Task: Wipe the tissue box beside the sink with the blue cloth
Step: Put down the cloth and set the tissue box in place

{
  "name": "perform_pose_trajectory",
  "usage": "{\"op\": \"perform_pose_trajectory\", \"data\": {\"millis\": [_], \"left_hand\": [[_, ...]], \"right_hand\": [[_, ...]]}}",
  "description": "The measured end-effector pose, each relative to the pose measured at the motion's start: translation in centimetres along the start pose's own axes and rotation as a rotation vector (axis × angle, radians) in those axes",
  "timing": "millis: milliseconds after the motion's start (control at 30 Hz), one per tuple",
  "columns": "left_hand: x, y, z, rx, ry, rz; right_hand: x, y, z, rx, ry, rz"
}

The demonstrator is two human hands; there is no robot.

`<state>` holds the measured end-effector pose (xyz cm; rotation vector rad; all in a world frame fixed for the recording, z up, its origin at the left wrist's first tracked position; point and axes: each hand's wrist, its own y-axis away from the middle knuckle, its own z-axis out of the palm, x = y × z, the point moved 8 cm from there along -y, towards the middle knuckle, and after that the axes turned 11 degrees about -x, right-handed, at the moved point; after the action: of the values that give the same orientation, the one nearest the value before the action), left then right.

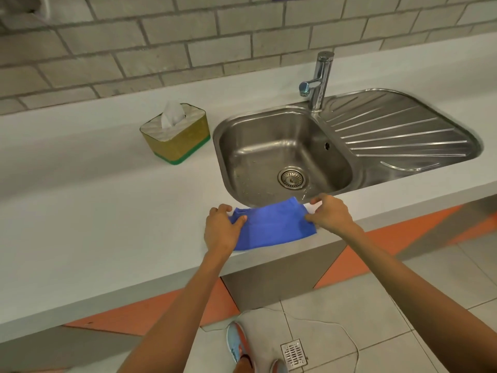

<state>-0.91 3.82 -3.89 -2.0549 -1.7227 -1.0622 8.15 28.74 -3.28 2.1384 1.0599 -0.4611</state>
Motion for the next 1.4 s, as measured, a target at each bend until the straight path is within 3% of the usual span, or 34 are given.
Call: {"op": "perform_pose_trajectory", "data": {"millis": [133, 300, 700, 900, 1067, 1400], "left_hand": [[0.5, -0.1, -1.0, 0.049, 0.068, 0.035], [1.5, -1.6, -3.2, 0.053, 0.225, 0.045], [1.9, -9.3, -13.6, 0.128, 0.412, 0.039], [-2.1, -12.4, -17.9, 0.192, 0.566, -0.026], [-4.9, -15.3, -18.8, 0.137, 0.733, -0.124], [-5.8, -20.1, -18.8, 0.06, 0.937, -0.265]], "right_hand": [[-2.5, -0.4, -0.8, 0.065, -0.051, -0.126], [-6.6, -1.4, -0.7, 0.055, -0.108, -0.159], [-22.0, -6.4, -0.4, 0.076, -0.188, -0.343], [-27.0, -9.8, 2.0, 0.059, -0.279, -0.355], [-29.1, -13.9, 4.0, -0.024, -0.474, -0.31], [-31.8, -19.9, 5.3, -0.115, -0.506, -0.211]]}}
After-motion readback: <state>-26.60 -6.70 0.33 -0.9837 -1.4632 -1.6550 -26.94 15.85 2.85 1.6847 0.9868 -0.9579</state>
